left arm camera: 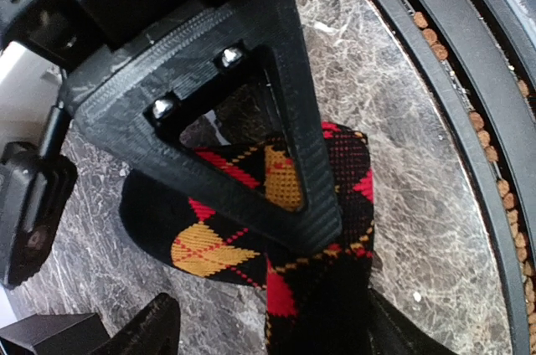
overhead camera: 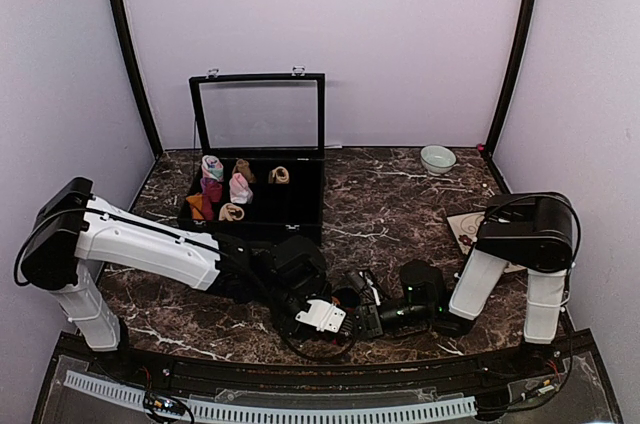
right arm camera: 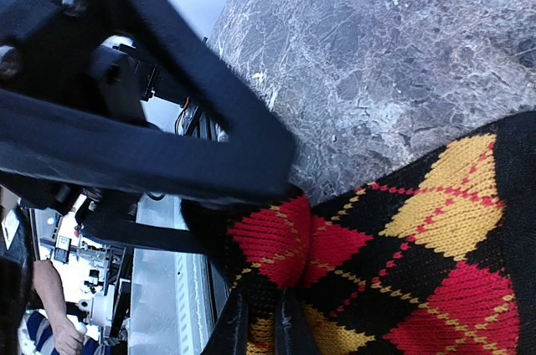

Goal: Roll the socks
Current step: Roll the sock at the center of the board.

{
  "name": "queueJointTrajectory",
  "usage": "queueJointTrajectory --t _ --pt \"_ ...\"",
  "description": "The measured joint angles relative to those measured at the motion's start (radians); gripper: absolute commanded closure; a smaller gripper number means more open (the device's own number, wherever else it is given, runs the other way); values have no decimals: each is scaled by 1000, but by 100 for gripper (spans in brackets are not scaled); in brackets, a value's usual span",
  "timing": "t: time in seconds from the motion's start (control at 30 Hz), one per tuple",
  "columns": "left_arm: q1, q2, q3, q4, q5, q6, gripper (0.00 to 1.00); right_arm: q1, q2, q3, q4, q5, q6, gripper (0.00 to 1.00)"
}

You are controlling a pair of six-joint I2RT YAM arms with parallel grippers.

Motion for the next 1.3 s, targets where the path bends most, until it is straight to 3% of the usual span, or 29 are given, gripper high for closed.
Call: queueJointTrajectory --t 0.2,0.83,1.3 --pt "-16 -12 15 -41 5 -40 38 -9 13 -1 29 -19 27 96" --pt "-55 73 36 10 -80 -126 32 -56 -24 -23 2 -25 115 97" --pt "-72 107 19 127 -181 -120 48 -68 -37 -22 -3 -7 229 98"
